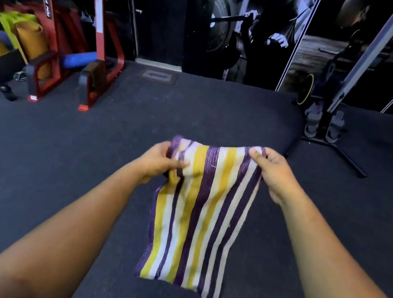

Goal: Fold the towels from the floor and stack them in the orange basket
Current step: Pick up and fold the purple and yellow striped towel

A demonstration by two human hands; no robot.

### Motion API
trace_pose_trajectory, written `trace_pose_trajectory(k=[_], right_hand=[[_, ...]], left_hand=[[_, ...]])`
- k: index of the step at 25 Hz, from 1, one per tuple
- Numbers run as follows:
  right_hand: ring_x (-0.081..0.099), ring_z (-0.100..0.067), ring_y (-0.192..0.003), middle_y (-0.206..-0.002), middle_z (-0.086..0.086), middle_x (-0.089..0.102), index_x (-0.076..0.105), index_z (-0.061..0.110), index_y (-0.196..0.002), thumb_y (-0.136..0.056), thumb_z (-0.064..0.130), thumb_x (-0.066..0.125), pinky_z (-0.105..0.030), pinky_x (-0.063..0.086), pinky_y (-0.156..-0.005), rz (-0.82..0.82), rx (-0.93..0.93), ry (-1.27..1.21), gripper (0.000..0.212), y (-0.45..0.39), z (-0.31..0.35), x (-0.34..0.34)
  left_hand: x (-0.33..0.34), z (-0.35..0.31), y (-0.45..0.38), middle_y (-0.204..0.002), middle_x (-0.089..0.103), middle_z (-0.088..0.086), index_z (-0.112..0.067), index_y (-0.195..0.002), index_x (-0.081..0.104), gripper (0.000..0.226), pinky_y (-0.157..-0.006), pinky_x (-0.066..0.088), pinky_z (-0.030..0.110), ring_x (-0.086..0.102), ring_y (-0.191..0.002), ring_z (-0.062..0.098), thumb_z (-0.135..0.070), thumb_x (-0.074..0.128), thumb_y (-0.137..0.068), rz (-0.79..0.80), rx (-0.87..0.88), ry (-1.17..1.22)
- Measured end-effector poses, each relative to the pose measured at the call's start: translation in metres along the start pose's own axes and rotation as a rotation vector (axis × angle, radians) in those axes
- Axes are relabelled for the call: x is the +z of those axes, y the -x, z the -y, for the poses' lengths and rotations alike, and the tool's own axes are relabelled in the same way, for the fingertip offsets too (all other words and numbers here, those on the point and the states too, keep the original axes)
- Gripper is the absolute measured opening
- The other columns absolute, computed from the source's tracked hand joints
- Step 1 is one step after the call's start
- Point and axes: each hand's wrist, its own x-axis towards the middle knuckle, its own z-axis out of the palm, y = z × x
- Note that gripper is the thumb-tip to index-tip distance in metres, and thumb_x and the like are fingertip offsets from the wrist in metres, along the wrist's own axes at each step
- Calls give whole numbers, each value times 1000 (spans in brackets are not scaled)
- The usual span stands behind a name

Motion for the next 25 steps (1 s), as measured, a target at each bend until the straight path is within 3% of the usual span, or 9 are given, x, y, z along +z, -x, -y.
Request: trace_pose_trajectory(k=[2,4,7,9,10,13,17,21,25], right_hand=[[73,-20,-86,-98,-11,77,66,9,-103,-104,31,56,-35,60,-78,-44,-9,-69,24,-4,-3,0],[71,-24,-86,-96,-10,76,65,7,-99,-101,39,59,-44,58,-84,-144,6,47,33,-5,-10,0],[68,-20,-82,-95,-11,76,66,10,-100,-96,40,67,-44,59,-80,-207,-66,-65,31,1,-10,-7],[74,-20,-93,-106,-8,77,65,12,-118,-93,38,68,-41,60,-84,6,16,-237,36,10,-10,-13],[74,-22,-99,-109,-7,77,64,13,-122,-91,37,69,-43,59,-88,150,102,-114,40,15,-13,-15],[73,-36,-100,-101,-8,79,74,11,-109,-92,26,73,-55,55,-94,260,154,238,22,16,-40,-15],[71,-25,-79,-88,-8,78,70,9,-106,-100,23,62,-44,54,-89,-44,57,-84,17,6,-33,-19],[75,-26,-86,-92,-10,79,72,2,-104,-94,15,70,-31,56,-78,-99,23,1,16,-5,-26,-24],[76,-19,-79,-87,-8,79,74,3,-97,-90,14,74,-25,56,-64,-183,47,24,13,-6,-21,-26]], left_hand=[[-4,9,-6,-75,66,3,-5,-86,66,20,-61,51,30,62,-68,16,-16,82,-84,-54,-62,-386],[-10,5,-10,-77,64,4,1,-89,68,22,-66,46,32,59,-73,17,-19,77,-87,-147,-52,-469],[-9,-17,-4,-92,74,5,-6,-103,72,14,-77,55,32,68,-84,18,-16,64,-98,-30,28,93],[5,-16,2,-97,77,6,-13,-107,71,18,-75,58,33,73,-85,19,-24,57,-102,-43,-39,503],[13,-7,3,-100,78,7,-14,-109,71,23,-77,58,34,74,-89,20,-32,57,-103,-83,-103,580],[28,21,8,-106,77,14,-6,-111,71,32,-85,58,37,75,-97,26,-34,68,-96,-123,-203,368],[12,6,0,-107,75,19,2,-115,66,26,-82,61,39,75,-94,28,-2,71,-90,-44,-1,407],[0,-4,-17,-105,77,15,-4,-105,72,15,-89,60,46,73,-91,23,-16,69,-97,-176,-9,-27],[-2,-17,-24,-100,76,9,-10,-100,70,16,-86,55,40,69,-89,21,-22,60,-101,-194,-17,-109]])
